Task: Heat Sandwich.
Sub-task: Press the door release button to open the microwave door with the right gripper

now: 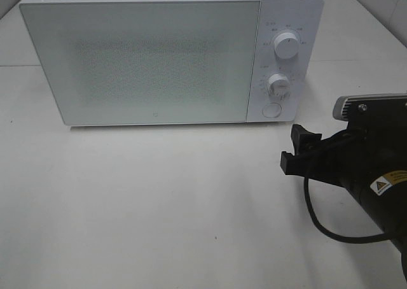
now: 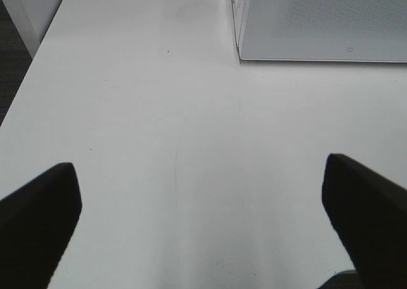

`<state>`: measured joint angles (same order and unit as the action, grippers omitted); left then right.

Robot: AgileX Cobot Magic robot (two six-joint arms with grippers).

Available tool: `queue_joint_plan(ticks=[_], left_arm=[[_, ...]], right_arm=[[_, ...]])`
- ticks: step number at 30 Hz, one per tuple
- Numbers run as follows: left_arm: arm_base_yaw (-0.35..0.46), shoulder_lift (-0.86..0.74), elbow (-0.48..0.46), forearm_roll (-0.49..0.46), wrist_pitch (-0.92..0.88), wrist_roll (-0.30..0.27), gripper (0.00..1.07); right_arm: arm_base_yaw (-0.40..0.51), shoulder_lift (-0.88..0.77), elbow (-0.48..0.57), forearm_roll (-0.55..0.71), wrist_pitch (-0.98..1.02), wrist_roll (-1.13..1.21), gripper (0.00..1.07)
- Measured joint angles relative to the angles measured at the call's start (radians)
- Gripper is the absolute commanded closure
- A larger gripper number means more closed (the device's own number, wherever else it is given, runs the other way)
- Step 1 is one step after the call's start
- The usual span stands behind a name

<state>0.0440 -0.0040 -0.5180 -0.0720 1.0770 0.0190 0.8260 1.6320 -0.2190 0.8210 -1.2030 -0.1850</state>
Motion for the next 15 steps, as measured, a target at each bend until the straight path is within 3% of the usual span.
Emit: queue_joint_plan(ticks=[10, 14, 15], left_arm=[[0.0, 0.0, 0.0, 0.0, 0.0, 0.0, 0.09], [0.0, 0.0, 0.0, 0.0, 0.0, 0.0, 0.09], [0.0, 0.0, 0.0, 0.0, 0.0, 0.0, 0.09]], right_arm=[[0.0, 0.0, 0.0, 0.005, -0.001, 0.222, 0.32], [0.0, 0.0, 0.0, 0.005, -0.001, 0.614, 0.32], [0.0, 0.0, 0.0, 0.005, -0.001, 0.614, 0.32]])
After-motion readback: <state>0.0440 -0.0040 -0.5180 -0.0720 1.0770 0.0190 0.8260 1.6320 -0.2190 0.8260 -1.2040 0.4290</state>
